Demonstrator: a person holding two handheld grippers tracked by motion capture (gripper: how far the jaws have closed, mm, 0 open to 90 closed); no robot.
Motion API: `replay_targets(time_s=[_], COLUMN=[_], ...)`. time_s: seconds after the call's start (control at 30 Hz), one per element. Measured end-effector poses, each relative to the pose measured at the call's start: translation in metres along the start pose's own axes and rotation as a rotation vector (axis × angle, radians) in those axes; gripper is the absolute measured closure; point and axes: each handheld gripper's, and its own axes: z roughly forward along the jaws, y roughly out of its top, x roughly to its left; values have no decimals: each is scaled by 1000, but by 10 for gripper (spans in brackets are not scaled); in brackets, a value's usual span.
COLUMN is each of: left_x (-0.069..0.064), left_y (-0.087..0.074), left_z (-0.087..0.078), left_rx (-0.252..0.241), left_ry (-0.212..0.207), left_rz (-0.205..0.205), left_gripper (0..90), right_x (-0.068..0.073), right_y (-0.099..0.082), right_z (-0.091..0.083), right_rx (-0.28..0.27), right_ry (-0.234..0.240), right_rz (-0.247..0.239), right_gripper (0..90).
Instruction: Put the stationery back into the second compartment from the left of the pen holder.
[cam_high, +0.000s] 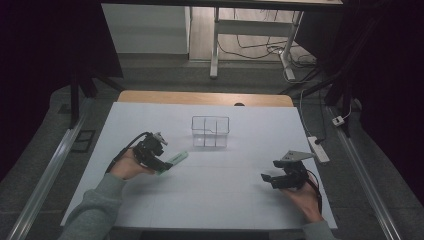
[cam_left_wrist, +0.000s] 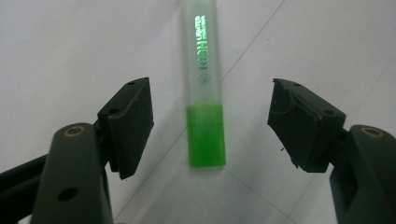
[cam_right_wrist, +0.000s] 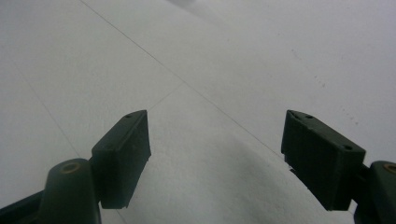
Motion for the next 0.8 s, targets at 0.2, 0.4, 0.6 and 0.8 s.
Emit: replay_targets(time_s=[0.2,0.4,0.6,0.8], left_x=[1,0,-1,1], left_y=[0,0,-1,-2], left_z=[6,13,25,24], left_rx=[33,90,148,148], left_ry=[0,12,16,24], left_rz=[-3,1,18,22], left_gripper=[308,327,385,545], right_x=[-1,0,0,0], right_y=[0,0,0,0], right_z=[0,0,-1,-1], right_rx=[-1,0,1,3], right_ry=[-3,0,-3,-4], right_rz=[5,0,1,0], right_gripper=[233,232,233,232])
